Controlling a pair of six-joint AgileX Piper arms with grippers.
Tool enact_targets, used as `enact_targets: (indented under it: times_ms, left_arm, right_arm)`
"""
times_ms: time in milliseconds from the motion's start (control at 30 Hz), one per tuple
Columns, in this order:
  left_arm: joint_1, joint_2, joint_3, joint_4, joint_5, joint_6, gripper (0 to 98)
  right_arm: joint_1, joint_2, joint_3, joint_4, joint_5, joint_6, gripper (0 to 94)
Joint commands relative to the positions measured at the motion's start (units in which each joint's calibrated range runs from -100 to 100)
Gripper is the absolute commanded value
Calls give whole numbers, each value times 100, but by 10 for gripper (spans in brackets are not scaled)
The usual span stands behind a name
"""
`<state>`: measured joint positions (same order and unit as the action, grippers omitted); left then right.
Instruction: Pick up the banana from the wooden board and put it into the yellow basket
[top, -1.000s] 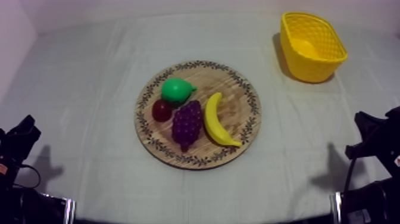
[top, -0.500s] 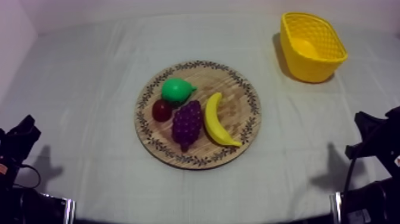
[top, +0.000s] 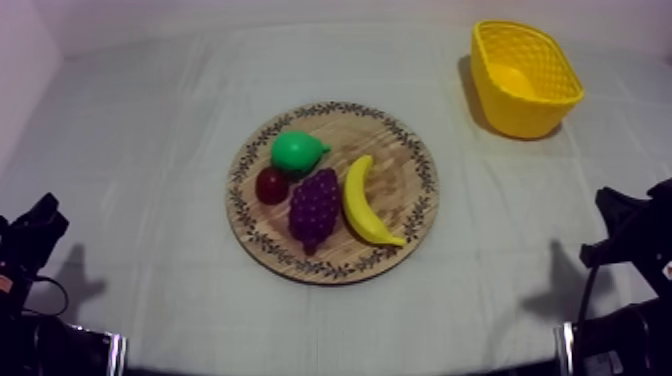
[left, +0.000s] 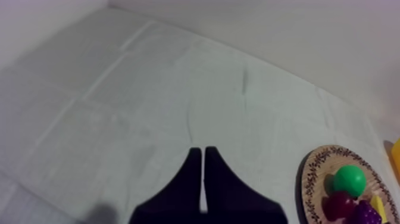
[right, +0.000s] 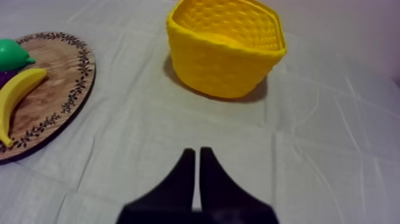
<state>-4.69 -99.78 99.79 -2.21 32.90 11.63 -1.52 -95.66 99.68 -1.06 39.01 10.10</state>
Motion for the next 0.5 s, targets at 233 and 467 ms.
enact_targets:
  times_ms: [233, 467]
  left_arm:
    - [2, -5, -1, 3, 0, 2, 1]
    - [2, -5, -1, 3, 0, 2, 1]
  right_arm:
    - [-1, -1, -1, 1, 2, 3, 4]
    - [-1, -1, -1, 1, 2, -35, 4]
